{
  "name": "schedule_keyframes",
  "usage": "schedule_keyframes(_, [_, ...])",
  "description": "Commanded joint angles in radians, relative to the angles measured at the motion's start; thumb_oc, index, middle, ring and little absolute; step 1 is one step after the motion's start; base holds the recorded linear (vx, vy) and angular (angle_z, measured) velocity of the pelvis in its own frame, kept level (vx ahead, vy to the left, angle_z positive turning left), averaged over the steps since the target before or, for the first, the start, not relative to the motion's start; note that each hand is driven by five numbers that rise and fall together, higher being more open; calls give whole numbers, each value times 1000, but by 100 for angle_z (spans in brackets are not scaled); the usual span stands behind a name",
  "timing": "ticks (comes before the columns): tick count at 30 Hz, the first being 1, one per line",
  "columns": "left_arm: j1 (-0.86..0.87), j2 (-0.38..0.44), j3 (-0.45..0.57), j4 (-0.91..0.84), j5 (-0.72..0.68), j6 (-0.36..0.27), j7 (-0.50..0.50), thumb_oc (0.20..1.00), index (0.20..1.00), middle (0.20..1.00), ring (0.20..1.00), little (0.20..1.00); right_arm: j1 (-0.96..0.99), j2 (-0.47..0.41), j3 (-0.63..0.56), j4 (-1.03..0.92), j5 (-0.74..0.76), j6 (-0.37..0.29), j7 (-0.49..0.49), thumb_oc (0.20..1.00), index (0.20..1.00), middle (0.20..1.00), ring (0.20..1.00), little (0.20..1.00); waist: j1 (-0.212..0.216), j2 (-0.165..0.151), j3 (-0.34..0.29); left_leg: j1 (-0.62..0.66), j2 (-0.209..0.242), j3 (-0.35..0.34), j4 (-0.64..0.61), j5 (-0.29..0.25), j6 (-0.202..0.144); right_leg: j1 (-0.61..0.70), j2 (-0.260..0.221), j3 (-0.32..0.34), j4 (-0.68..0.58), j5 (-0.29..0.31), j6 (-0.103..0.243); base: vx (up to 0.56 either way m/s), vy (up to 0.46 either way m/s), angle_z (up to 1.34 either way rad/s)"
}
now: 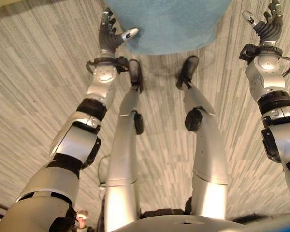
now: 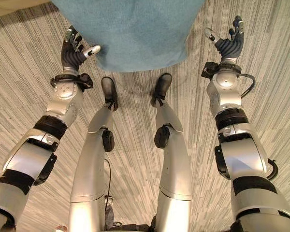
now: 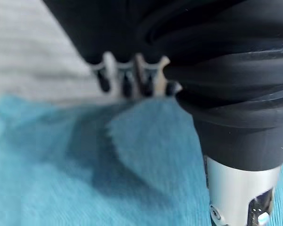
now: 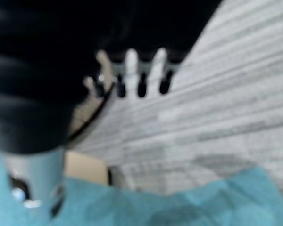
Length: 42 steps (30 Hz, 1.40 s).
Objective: Pick up all the scattered cushions and arrange them neatly on the sofa.
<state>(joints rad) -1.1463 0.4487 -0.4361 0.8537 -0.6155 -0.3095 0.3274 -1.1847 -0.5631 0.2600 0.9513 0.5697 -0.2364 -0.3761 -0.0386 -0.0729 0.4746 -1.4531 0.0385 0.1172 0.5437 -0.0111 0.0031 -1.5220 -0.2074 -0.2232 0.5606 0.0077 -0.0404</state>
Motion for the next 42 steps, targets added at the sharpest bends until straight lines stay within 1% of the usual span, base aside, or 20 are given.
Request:
schedule_keyframes(1, [39,3,10,30,31,-27,8,1000,1000,1000,1000,1000,34,-11,70,-10,33,-51,-1,1000,1000,1000,1000,1000,-24,49,-105,-17,27,-114,-13,-37,-57,28,-22,35,75,-68,201,39,-14,-4])
schedule_keyframes(3, [-27,11,-14,61,37,-24,14,1000,1000,1000,1000,1000,-29,-4,111,11,30,-47,0,1000,1000,1000,1000,1000,-25,55,-103,-40,36,-113,1,-36,-58,2,-13,42,83,-71,201,50,-14,-3])
schedule_keyframes(8, [-79,-1,-31,86,31,-19,18,1000,1000,1000,1000,1000,-88,15,144,32,24,-42,-4,1000,1000,1000,1000,1000,-22,60,-99,-57,40,-122,13,-37,-55,-14,-11,39,94,-76,200,19,-6,-4])
schedule_keyframes(9, [-110,-26,-42,92,18,-20,22,1000,1000,1000,1000,1000,-134,51,174,43,18,-40,-9,1000,1000,1000,1000,1000,-19,65,-100,-62,41,-129,13,-35,-54,-22,-6,36,98,-79,200,0,0,0])
schedule_keyframes(11, [-136,-55,-59,85,8,-25,25,1000,1000,1000,1000,1000,-178,87,220,57,-6,-34,-9,1000,1000,1000,1000,1000,-10,69,-101,-64,40,-135,13,-31,-56,-24,-4,31,100,-86,195,16,-17,0])
schedule_keyframes(14, [-147,-66,-62,82,1,-31,28,1000,1000,1000,1000,1000,-197,103,232,64,-8,-34,-8,1000,1000,1000,1000,1000,-7,72,-101,-64,39,-138,9,-29,-57,-26,-3,28,99,-86,195,0,0,0])
schedule_keyframes(16, [-163,-104,-69,75,-11,-38,37,1000,1000,1000,1000,1000,-229,152,242,72,-4,-36,-13,1000,1000,1000,1000,1000,0,75,-103,-68,35,-144,-1,-21,-61,-30,-3,26,98,-86,194,0,0,0])
schedule_keyframes(17, [-174,-141,-57,71,-49,-53,46,1000,1000,1000,1000,1000,-242,209,232,67,36,-50,-12,1000,1000,1000,1000,1000,2,76,-107,-69,32,-150,-7,-18,-64,-31,-1,24,97,-88,192,0,0,0])
schedule_keyframes(18, [-174,-140,-57,72,-50,-53,45,1000,1000,1000,1000,1000,-242,209,232,67,36,-51,-12,1000,1000,1000,1000,1000,2,76,-107,-69,32,-151,-8,-17,-64,-31,-1,23,97,-88,192,0,0,0])
schedule_keyframes(19, [-179,-179,-36,66,-90,-69,58,1000,1000,1000,1000,1000,-246,283,197,32,112,-87,-7,1000,1000,1000,1000,1000,3,75,-112,-68,29,-155,-16,-16,-65,-30,2,23,92,-91,190,0,0,0])
schedule_keyframes(21, [-175,-187,-32,63,-98,-73,61,1000,1000,1000,1000,1000,-244,308,189,13,136,-104,1,1000,1000,1000,1000,1000,2,74,-116,-68,29,-157,-20,-15,-66,-30,4,23,89,-92,189,0,0,0])
schedule_keyframes(23, [-174,-204,-25,62,-105,-83,63,1000,1000,1000,1000,1000,-255,386,174,-27,190,-149,19,1000,1000,1000,1000,1000,5,73,-125,-65,27,-161,-29,-12,-68,-30,8,23,89,-95,186,0,0,0])
schedule_keyframes(24, [-169,-206,-24,58,-104,-86,60,1000,1000,1000,1000,1000,-254,402,175,-38,193,-156,25,398,398,398,398,398,6,73,-128,-64,27,-162,-31,-12,-69,-30,9,23,88,-95,186,0,0,0])
schedule_keyframes(25, [-167,-206,-24,57,-103,-86,60,840,840,840,840,840,-253,403,176,-39,192,-156,24,200,200,200,200,200,6,73,-129,-64,27,-162,-31,-12,-69,-30,9,23,87,-95,185,0,0,0])
schedule_keyframes(26, [-155,-203,-18,37,-104,-97,61,200,200,200,200,200,-255,432,185,-71,194,-170,36,200,200,200,200,200,7,72,-133,-62,27,-163,-36,-11,-70,-26,9,23,83,-95,184,-6,33,-1])
schedule_keyframes(29, [-133,-194,0,12,-117,-106,57,200,200,200,200,200,-248,453,185,-124,186,-184,48,200,200,200,200,200,10,70,-145,-53,27,-166,-49,-9,-71,-19,11,21,77,-92,184,-5,28,1])
schedule_keyframes(35, [-58,-163,53,-79,-137,-128,42,200,200,200,200,200,-187,421,167,-231,128,-184,61,200,200,200,200,200,8,60,-173,9,23,-171,-80,-4,-75,47,24,10,60,-87,181,-29,16,2])
schedule_keyframes(39, [68,-162,107,-198,-115,-135,29,200,200,200,200,200,-49,376,124,-333,62,-165,63,200,200,200,200,200,2,50,-179,198,23,-167,-162,4,-89,236,34,-24,-11,-70,177,-113,6,0])
schedule_keyframes(41, [212,-212,124,-300,-93,-132,7,200,200,200,200,200,102,373,114,-407,38,-148,95,200,200,200,200,200,8,50,-174,372,16,-166,-241,12,-105,407,43,-44,-103,-58,172,-90,-30,0])
schedule_keyframes(42, [255,-229,134,-321,-92,-131,-2,200,200,200,200,200,151,370,115,-429,21,-146,104,200,200,200,200,200,11,49,-179,421,10,-166,-266,18,-112,461,43,-48,-135,-52,173,-11,-50,4])
